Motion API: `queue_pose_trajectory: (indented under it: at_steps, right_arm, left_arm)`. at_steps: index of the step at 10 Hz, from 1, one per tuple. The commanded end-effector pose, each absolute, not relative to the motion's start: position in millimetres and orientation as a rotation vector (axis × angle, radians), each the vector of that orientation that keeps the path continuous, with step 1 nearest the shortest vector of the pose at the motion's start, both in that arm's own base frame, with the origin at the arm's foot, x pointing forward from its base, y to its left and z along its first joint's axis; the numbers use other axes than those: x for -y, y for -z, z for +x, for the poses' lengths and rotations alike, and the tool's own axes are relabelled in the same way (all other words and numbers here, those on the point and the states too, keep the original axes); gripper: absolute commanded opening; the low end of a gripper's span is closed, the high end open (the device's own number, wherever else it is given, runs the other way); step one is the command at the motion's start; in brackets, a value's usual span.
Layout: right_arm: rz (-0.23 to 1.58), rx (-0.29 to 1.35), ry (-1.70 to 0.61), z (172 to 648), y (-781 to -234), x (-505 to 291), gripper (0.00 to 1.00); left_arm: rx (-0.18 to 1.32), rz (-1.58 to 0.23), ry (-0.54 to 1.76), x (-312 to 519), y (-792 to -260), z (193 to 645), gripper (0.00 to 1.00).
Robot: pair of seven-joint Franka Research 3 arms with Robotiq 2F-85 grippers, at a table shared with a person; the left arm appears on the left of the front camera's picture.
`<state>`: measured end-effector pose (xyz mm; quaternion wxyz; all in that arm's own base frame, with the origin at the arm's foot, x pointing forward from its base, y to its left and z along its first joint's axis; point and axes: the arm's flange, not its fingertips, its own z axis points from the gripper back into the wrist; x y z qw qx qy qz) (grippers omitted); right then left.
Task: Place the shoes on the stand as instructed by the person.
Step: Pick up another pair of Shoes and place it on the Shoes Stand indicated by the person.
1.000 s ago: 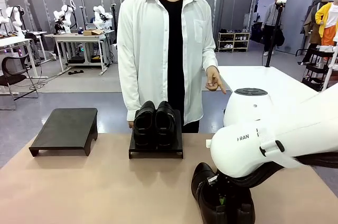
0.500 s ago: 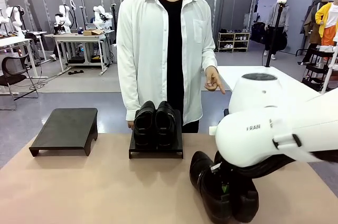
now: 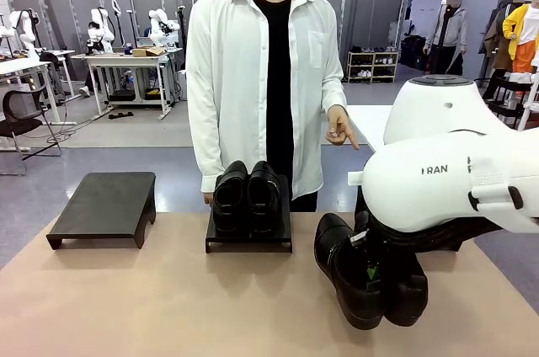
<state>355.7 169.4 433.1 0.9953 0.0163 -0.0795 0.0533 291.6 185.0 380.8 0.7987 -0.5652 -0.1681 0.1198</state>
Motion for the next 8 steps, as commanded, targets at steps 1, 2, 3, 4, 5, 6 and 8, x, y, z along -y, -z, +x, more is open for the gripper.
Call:
queue_pose_trajectory:
  at_steps: [1,2,3,4,5,6,8]
  right_arm:
    - [0.089,0.180,-0.146,353.7,-432.1,-177.6,0.00]
    - [0.033,0.159,-0.107,355.7,-433.1,-169.4,0.00]
    - [0.033,0.159,-0.107,355.7,-433.1,-169.4,0.00]
    - [0.033,0.159,-0.107,355.7,-433.1,-169.4,0.00]
    - [0.035,0.146,-0.116,353.4,-427.7,-171.9,0.07]
    - [-0.007,0.247,-0.153,347.8,-443.2,-162.9,0.07]
    - [-0.040,0.348,-0.145,354.2,-477.8,-131.4,0.07]
  left_arm:
    - [0.366,-1.219,-0.242,-185.2,-382.7,289.7,1.00]
    - [0.366,-1.219,-0.242,-185.2,-382.7,289.7,1.00]
    - [0.366,-1.219,-0.242,-185.2,-382.7,289.7,1.00]
    - [0.366,-1.219,-0.242,-185.2,-382.7,289.7,1.00]
    - [0.366,-1.219,-0.242,-185.2,-382.7,289.7,1.00]
    - [0.366,-1.219,-0.242,-185.2,-382.7,289.7,1.00]
    - [0.366,-1.219,-0.242,-185.2,-382.7,289.7,1.00]
